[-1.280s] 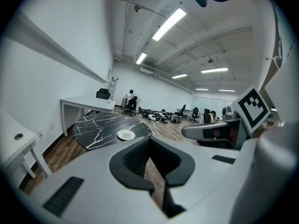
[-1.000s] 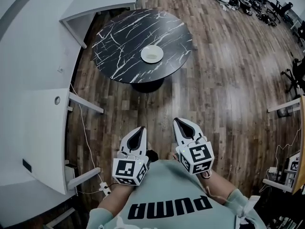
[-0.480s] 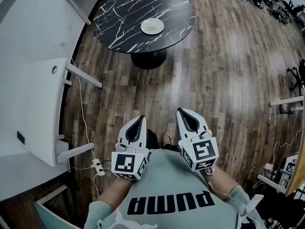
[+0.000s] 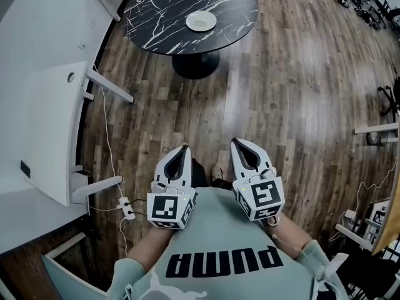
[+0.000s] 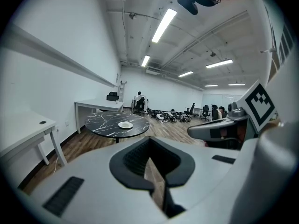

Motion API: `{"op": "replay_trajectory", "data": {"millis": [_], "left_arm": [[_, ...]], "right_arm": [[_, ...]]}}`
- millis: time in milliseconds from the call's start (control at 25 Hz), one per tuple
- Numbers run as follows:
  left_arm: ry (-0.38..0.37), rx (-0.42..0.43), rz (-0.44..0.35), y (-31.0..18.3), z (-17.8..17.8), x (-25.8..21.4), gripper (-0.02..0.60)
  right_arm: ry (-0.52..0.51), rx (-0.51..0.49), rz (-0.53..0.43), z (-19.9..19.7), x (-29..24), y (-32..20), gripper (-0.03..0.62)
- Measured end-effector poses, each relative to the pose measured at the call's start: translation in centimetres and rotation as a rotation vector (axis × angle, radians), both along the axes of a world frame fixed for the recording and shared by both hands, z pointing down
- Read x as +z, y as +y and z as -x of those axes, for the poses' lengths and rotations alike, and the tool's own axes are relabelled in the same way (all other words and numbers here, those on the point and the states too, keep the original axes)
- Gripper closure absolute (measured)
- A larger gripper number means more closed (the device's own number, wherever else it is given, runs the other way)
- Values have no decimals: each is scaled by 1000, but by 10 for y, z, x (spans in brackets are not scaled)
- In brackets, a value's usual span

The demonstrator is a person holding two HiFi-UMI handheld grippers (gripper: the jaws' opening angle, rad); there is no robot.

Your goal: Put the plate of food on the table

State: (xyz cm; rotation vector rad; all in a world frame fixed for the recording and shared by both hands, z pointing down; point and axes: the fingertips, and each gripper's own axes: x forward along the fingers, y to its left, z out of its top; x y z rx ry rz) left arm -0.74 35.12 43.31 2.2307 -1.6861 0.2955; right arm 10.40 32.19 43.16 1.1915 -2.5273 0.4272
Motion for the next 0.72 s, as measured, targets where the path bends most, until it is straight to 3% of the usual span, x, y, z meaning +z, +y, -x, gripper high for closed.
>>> {"op": "replay_trajectory", "data": {"millis": [720], "left_arm": [[3, -16, -19, -7, 12, -5, 575]], "right_arm": [[0, 3, -13, 8, -4, -8, 586]]}}
